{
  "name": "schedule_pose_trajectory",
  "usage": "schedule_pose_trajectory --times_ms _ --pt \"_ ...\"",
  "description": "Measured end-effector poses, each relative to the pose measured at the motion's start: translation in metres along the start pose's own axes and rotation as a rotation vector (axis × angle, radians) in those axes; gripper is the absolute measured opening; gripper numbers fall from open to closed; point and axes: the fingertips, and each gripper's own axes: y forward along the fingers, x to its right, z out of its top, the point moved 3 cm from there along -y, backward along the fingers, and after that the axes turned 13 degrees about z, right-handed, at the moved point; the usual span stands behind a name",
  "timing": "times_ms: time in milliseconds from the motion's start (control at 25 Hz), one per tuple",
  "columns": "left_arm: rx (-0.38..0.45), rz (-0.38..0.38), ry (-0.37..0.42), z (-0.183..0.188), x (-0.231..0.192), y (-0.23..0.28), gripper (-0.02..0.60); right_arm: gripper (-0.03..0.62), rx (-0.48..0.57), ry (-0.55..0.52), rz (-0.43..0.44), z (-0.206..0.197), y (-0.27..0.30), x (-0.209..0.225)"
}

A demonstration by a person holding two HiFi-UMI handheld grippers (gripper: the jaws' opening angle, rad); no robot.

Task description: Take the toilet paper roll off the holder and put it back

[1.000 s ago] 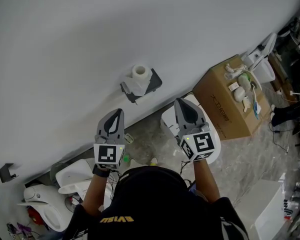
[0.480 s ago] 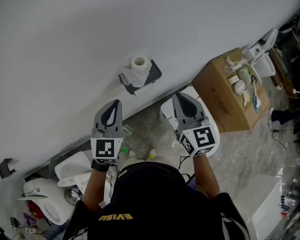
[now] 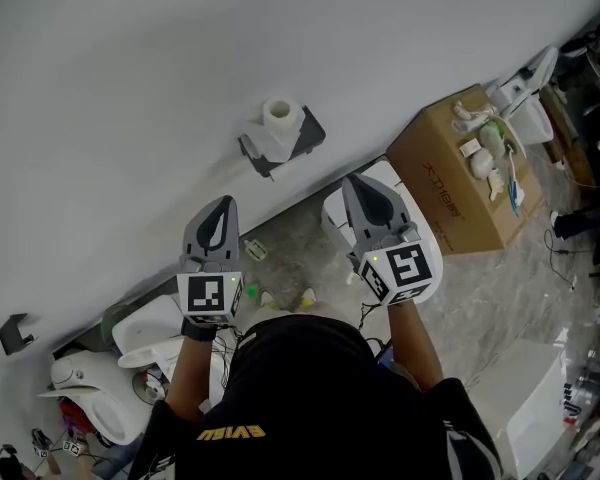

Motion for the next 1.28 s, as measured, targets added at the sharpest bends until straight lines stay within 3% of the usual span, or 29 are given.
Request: schedule_pose_trajectory --times_ms 240,480,840,1280 --pt "0.006 -0.015 -0.007 0.005 0.001 -0.009 0.011 -0.007 0.015 0.008 0.035 0.01 -0.002 0.0" --pt "0.051 -0.014 0.011 0.021 -0.014 -0.012 0.011 -0.008 0.024 -0.069 0.075 0.036 -0.007 -0.002" --pt "0.076 -0.058 -0.015 0.028 -0.002 -0.018 0.011 -0.008 0.015 -0.086 0.133 0.038 0.005 -0.019" --pt "0.079 -0.048 -0.026 0.026 -0.011 -0.018 0.011 -0.008 0.013 -0.094 0.15 0.045 0.018 -0.021"
